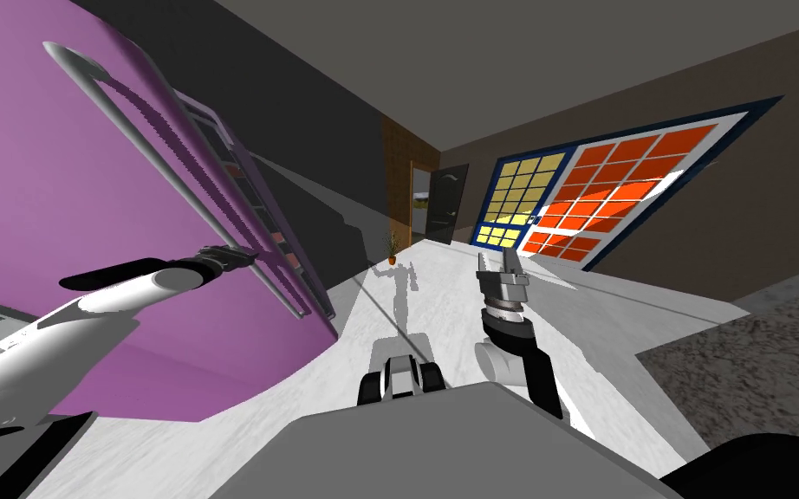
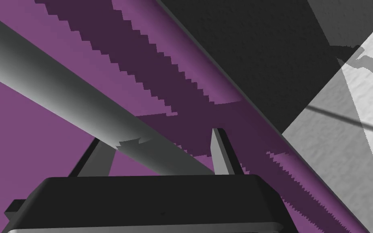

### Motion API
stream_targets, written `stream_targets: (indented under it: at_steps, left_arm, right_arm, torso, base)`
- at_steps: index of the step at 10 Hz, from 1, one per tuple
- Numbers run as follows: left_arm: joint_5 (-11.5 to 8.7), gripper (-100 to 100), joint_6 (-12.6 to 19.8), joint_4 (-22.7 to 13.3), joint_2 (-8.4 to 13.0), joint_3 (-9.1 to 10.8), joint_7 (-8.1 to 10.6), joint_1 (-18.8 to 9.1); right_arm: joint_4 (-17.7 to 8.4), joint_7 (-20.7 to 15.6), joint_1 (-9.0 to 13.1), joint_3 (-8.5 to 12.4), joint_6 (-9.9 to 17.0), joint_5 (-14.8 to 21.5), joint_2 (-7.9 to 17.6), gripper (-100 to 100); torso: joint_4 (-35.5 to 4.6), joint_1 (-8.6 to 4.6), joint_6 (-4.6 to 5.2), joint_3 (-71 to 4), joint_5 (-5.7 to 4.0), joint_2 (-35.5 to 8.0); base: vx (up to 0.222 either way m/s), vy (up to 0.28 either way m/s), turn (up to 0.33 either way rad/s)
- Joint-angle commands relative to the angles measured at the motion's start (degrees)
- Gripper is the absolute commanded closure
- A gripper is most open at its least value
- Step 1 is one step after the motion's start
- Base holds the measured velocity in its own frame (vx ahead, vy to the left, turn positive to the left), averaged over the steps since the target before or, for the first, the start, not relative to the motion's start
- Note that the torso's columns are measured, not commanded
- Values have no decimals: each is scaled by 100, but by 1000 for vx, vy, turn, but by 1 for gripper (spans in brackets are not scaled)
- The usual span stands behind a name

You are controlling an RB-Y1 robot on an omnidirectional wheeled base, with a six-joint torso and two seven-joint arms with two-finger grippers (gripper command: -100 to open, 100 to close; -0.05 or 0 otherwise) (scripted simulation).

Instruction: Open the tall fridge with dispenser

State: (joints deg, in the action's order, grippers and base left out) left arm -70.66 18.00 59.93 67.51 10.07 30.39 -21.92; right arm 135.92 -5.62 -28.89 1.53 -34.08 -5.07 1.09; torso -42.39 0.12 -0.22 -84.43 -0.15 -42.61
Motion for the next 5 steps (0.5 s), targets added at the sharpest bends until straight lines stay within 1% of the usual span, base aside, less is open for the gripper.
stream_targets:
  at_steps: [1, 2, 3, 4, 5]
  left_arm:
    - [-101, 100, 56, 197, -27, -94, -94, -20]
    - [-166, 100, 99, 351, -58, -145, -116, -23]
    - [-48, 100, 95, 325, -59, -93, 15, 16]
    - [-146, 100, 140, 518, -92, -181, -11, 51]
    - [-239, 100, 158, 661, -98, -243, -36, 74]
  right_arm:
    - [-1, 0, 2, 0, 1, 0, 0, 0]
    - [-1, 0, 2, -1, 1, 0, 0, 0]
    - [-1, 0, 1, 0, 1, 0, 0, 0]
    - [0, 0, 0, -1, 0, 0, -1, 0]
    - [0, 0, 0, 0, 0, 0, 0, 0]
  torso:
    - [-1, -8, 17, 22, 4, -33]
    - [1, -21, 3, 10, 7, -2]
    - [4, -25, 17, -8, 2, 25]
    - [7, -26, 10, -38, -6, 73]
    - [13, -13, 28, -38, -1, 63]
  base:
    - [-287, 59, -70]
    - [-261, 53, -30]
    - [-132, 23, -29]
    - [-144, 67, -8]
    - [-273, 131, -50]
